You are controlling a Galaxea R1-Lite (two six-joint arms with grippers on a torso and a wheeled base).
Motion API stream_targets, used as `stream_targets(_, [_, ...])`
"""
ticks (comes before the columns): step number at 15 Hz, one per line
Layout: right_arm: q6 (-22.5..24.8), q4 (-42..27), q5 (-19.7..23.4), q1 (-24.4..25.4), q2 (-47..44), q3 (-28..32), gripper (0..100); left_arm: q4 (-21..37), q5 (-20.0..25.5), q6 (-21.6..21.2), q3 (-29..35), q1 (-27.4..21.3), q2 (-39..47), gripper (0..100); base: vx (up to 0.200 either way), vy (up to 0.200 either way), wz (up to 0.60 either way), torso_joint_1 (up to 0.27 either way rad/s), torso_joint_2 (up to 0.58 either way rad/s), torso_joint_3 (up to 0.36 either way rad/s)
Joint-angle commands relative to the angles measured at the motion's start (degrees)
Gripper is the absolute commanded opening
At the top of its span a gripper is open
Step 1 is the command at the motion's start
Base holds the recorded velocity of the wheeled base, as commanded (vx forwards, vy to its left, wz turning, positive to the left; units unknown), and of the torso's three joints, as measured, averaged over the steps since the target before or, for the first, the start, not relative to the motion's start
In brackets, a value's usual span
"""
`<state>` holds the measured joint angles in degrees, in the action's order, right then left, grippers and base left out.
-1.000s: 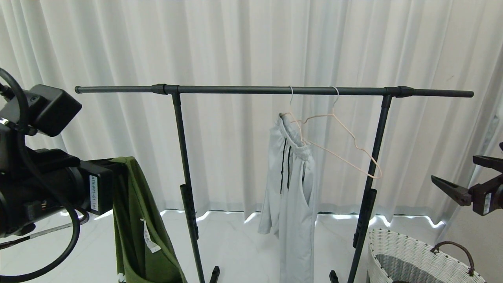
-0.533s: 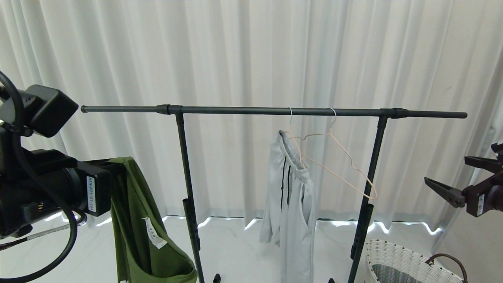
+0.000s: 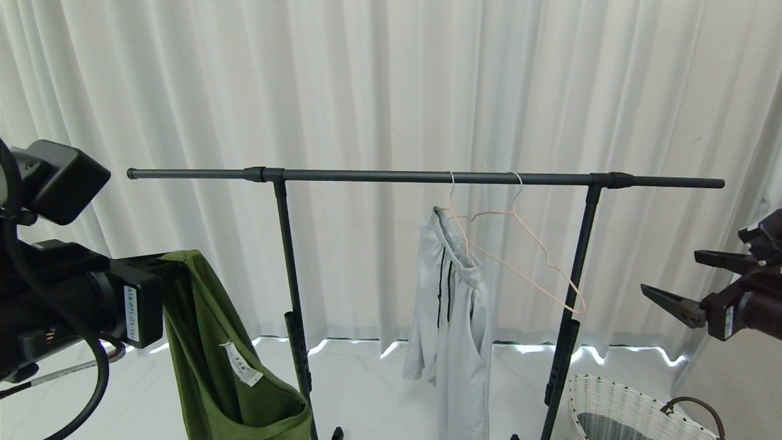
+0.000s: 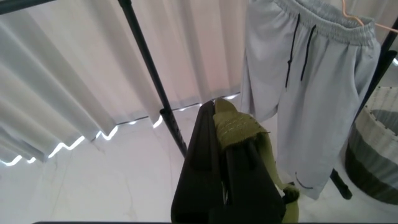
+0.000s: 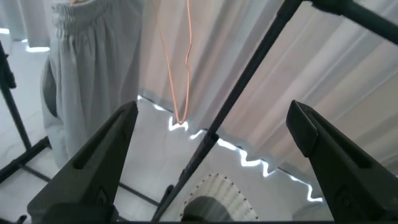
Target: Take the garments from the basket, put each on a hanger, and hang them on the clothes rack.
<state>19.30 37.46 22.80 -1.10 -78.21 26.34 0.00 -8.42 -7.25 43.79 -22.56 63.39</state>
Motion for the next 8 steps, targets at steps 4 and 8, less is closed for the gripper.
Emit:
stream_targets(4, [0.1, -4.7, 0.0, 0.8, -3.2, 2.5, 100, -0.2, -0.1, -0.1, -0.1, 0.1, -0.5, 0, 0.100, 0.000, 0.00, 0.001, 0.00, 0.000])
stream_targets(8, [0.1, -5.3, 0.0, 1.3, -3.5, 2.6, 100, -0.1, -0.1, -0.1, -0.6, 0.1, -0.5, 0, 0.200, 0.000, 0.00, 0.006, 0.00, 0.001])
